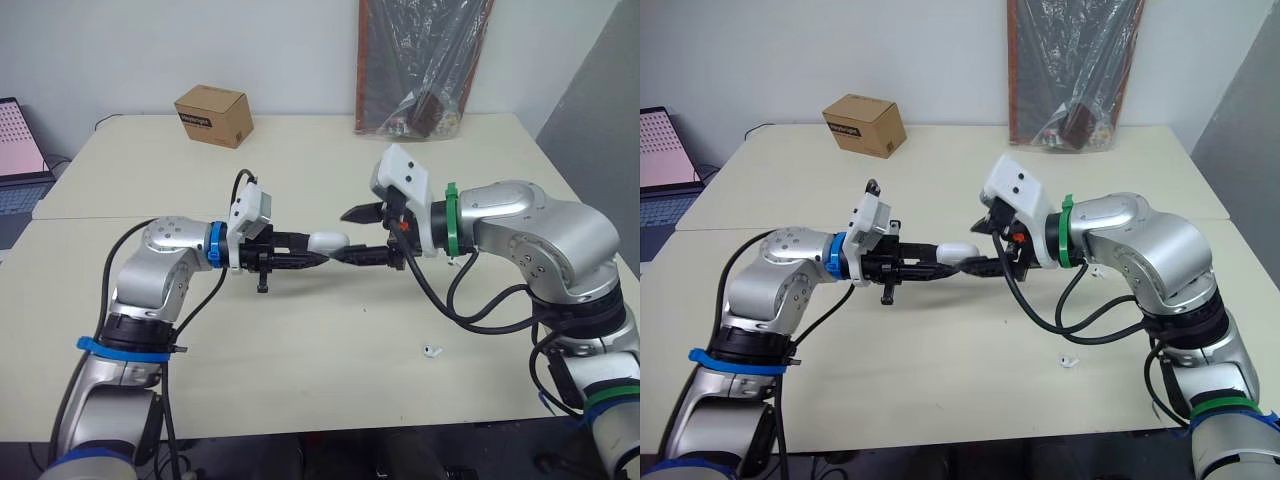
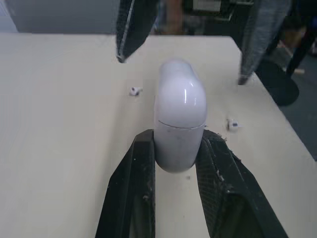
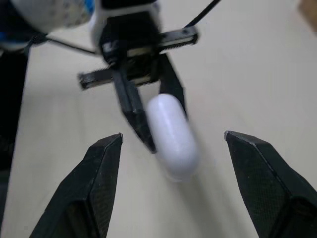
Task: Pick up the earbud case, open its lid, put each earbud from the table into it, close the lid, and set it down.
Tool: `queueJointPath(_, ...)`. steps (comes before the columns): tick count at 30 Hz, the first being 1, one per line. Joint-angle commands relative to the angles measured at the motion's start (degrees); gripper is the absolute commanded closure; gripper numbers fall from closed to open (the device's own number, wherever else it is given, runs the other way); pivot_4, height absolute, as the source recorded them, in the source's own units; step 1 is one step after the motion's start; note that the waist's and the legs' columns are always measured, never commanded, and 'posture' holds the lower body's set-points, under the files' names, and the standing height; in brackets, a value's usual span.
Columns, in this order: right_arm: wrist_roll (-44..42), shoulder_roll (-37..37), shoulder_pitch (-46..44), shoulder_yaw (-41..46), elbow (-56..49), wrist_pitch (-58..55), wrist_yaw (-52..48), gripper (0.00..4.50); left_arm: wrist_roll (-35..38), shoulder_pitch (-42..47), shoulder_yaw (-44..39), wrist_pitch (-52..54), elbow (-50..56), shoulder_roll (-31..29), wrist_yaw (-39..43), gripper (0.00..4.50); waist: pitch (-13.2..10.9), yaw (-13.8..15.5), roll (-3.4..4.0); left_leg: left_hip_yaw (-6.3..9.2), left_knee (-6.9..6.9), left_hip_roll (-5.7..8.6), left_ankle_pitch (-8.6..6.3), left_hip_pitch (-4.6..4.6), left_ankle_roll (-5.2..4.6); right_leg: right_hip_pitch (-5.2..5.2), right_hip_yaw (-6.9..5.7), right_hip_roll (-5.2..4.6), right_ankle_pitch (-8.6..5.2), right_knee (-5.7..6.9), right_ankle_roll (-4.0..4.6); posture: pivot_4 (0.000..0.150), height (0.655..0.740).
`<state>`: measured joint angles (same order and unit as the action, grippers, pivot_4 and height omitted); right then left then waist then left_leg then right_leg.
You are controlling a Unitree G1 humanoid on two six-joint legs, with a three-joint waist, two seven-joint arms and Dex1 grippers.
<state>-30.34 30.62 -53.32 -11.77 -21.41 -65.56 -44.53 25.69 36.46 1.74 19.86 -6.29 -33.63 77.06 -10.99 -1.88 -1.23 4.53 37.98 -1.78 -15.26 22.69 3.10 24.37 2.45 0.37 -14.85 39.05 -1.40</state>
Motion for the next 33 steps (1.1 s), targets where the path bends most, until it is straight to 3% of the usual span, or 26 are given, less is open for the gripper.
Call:
queueJointPath(1,-0.16,-2.06,1.69,2.98,-2.94,-0.49,4.64,1.06,3.60,-0.87,-4.00,-1.98,-1.69,1.83,-0.63,3.74,0.00,0.01,0.00,0.01,0.00,0.00,0.00,-0.01,0.00,-0.01,-0.01,0.00,0.00,0.00,0.00,0.150,0.7400)
queueJointPath(14,-0.63,-6.38,3.48,3.01,-1.98,-1.16,10.56,1.06,6.22,-1.81,-4.45,-0.33,-1.44,3.32,0.28,3.74,0.00,-0.01,0.00,0.00,-0.02,0.01,0.00,-0.02,0.00,-0.01,0.00,0.00,0.00,0.00,0.00,0.150,0.7400)
queueJointPath(33,0.04,-5.46,0.47,2.76,1.54,1.12,9.01,1.06,5.89,-4.25,-3.72,0.02,-0.55,2.58,2.22,3.74,0.00,-0.02,0.00,0.00,-0.02,0.01,0.00,-0.02,0.00,-0.02,0.00,0.00,0.00,-0.02,0.00,0.150,0.7400)
